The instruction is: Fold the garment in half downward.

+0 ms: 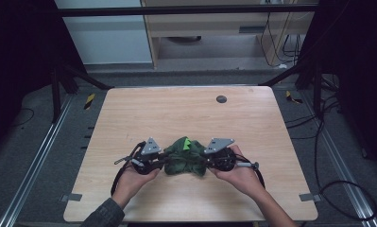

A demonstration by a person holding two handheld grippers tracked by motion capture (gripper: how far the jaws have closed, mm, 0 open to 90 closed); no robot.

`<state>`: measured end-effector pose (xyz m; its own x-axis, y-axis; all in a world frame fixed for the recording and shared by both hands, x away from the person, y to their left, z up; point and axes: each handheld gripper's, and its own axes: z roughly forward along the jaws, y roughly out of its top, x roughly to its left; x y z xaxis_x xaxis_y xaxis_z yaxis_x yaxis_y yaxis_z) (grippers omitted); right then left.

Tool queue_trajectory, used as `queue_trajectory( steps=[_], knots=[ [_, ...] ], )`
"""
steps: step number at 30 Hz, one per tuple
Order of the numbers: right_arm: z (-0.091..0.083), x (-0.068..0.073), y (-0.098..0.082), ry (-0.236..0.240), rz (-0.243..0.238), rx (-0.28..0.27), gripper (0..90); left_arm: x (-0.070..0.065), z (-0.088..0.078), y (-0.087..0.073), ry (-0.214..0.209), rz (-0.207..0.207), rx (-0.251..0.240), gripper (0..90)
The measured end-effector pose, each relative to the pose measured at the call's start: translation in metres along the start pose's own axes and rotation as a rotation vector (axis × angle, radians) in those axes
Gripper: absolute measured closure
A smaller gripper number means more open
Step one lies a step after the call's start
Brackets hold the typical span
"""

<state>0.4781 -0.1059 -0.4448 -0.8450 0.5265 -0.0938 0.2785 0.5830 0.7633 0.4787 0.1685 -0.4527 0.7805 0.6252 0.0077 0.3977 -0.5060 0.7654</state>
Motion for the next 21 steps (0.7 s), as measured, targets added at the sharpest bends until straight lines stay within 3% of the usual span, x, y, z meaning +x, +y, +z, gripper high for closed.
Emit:
queue_trajectory(
  steps=[21],
  knots=[
    [0.002, 0.009, -0.007, 0.015, 0.004, 0.008, 73.8, -0.009, 0.002, -0.012, -0.008, -0.005, 0.0, 72.2]
  ],
)
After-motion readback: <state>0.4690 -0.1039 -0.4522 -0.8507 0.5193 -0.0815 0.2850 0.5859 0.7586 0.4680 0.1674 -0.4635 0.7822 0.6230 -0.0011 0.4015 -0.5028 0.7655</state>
